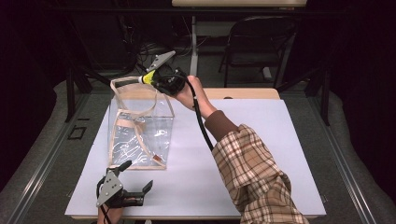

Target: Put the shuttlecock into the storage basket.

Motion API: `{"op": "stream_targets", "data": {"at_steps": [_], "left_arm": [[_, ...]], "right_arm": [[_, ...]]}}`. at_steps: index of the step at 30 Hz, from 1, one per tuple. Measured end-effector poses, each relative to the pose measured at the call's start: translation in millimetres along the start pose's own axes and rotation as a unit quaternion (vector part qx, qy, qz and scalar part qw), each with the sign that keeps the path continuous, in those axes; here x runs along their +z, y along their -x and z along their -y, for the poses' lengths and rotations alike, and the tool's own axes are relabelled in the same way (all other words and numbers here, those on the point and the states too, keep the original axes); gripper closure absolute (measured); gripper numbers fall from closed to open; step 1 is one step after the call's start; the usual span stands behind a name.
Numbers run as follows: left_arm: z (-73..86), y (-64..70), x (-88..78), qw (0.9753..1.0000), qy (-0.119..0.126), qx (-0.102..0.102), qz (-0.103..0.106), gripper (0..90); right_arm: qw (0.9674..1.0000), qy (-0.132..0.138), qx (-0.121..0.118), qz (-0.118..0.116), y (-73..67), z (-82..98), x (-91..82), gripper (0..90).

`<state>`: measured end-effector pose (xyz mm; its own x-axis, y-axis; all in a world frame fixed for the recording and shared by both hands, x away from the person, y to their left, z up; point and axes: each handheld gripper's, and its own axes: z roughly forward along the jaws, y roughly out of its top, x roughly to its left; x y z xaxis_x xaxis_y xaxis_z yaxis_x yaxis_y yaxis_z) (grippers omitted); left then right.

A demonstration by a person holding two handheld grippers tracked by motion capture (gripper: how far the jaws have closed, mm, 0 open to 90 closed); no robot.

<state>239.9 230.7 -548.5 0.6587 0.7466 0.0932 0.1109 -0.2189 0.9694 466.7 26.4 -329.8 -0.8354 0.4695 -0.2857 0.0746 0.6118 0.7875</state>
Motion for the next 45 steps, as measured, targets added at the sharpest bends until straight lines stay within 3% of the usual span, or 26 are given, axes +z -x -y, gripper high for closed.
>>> {"op": "stream_targets", "data": {"at_steps": [24,45], "left_arm": [[-0.2,0.0,-0.6,1.0,0.001,-0.001,0.0,0.2],[-0.3,0.1,-1.3,1.0,0.002,-0.001,0.0,0.2]], "right_arm": [[0.9999,0.001,0.01,-0.004,-6.8,-10.0,16.8,89.3],[0.9996,-0.023,0.012,-0.004,-14.3,-11.6,43.6,89.2]]}}
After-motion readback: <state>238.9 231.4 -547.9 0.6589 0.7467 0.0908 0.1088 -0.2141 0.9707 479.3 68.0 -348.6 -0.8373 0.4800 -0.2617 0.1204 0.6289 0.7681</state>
